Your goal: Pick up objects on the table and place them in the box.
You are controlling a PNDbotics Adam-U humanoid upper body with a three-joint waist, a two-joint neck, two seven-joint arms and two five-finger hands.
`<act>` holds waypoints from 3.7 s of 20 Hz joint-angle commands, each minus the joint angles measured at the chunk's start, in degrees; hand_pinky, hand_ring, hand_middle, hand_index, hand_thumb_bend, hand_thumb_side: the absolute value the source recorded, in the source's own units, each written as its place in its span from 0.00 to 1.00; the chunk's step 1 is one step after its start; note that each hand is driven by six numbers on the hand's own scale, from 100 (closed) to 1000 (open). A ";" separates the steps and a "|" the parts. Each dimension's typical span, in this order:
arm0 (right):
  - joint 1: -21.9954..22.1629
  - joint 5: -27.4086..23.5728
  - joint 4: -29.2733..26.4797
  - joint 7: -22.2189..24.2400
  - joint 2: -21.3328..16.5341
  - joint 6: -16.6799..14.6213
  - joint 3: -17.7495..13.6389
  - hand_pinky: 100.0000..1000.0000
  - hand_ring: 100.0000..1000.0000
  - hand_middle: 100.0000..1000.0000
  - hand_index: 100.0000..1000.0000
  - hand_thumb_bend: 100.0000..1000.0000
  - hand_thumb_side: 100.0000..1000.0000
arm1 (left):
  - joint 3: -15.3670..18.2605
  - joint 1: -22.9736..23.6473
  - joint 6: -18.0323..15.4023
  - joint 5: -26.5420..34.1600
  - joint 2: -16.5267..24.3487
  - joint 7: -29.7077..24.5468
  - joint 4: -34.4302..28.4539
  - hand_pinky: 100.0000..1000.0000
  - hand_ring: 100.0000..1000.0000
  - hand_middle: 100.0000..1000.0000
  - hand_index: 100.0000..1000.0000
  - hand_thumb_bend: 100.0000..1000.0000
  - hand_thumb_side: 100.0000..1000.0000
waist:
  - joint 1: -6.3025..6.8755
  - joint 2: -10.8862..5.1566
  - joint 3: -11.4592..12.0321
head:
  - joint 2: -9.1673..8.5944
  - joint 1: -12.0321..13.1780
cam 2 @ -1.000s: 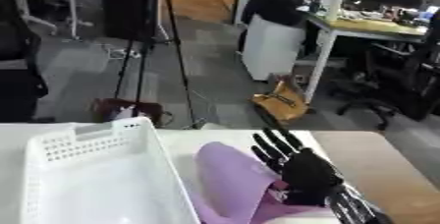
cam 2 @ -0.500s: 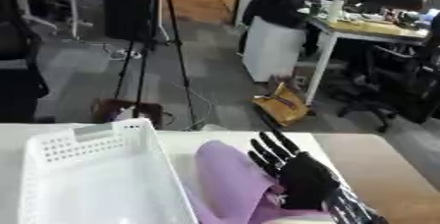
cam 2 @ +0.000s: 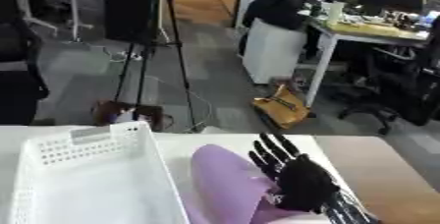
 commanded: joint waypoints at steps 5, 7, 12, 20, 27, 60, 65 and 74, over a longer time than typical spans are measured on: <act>-0.98 -5.55 -4.93 -0.29 -1.13 0.16 0.06 0.87 0.85 0.67 0.78 0.00 1.00 | -0.21 -0.75 -0.06 0.08 0.07 -0.49 -1.00 0.72 0.77 0.81 0.74 0.00 0.72 | 0.11 -0.99 -0.06 | -0.90 -0.31; -0.99 -7.32 -6.44 -0.29 -1.13 -0.26 0.20 0.86 0.84 0.62 0.74 0.00 1.00 | -0.20 -0.79 -0.03 0.05 0.07 -0.56 -1.00 0.72 0.77 0.81 0.74 0.00 0.72 | 0.11 -0.94 -0.01 | -0.94 -0.30; -0.87 -9.60 -8.17 -0.29 -1.22 -1.83 0.34 0.86 0.83 0.58 0.71 0.00 1.00 | -0.19 -0.79 0.06 -0.07 0.10 -0.60 -1.00 0.72 0.77 0.81 0.74 0.00 0.72 | 0.07 -0.82 0.17 | -0.97 -0.35; -0.78 -12.52 -10.94 -0.29 -0.92 -4.11 0.00 0.84 0.80 0.50 0.64 0.00 1.00 | -0.14 -0.91 0.22 -0.21 0.15 -0.47 -1.00 0.72 0.77 0.81 0.74 0.00 0.72 | 0.05 -0.32 0.65 | -1.30 -0.41; -0.90 -15.44 -12.85 -0.29 -0.68 -4.21 -0.97 0.82 0.78 0.47 0.60 0.00 1.00 | -0.22 -1.00 0.34 -0.23 0.12 -0.49 -1.00 0.72 0.77 0.81 0.74 0.00 0.72 | 0.16 0.12 0.92 | -2.06 -1.03; -0.24 -31.24 -15.43 -0.29 -0.09 -5.69 -7.31 0.71 0.63 0.39 0.52 0.00 1.00 | 0.06 -1.24 1.04 -0.54 0.10 -0.65 -1.00 0.72 0.77 0.81 0.74 0.00 0.70 | 1.62 0.47 0.14 | -2.79 -1.53; -0.22 -33.20 -15.34 -0.29 -0.62 -5.87 -7.79 0.71 0.63 0.39 0.52 0.00 1.00 | 0.26 -1.02 1.20 -0.56 0.02 -0.66 -1.00 0.72 0.77 0.81 0.74 0.00 0.70 | 1.78 -0.17 -0.10 | -2.38 -1.40; -1.34 -36.33 -13.70 -0.29 -2.08 -6.40 -7.62 0.71 0.63 0.39 0.52 0.00 1.00 | 0.93 -0.60 1.56 -0.63 -0.30 -0.64 -1.00 0.72 0.77 0.81 0.74 0.00 0.70 | 1.80 -2.34 -0.40 | -0.83 -1.28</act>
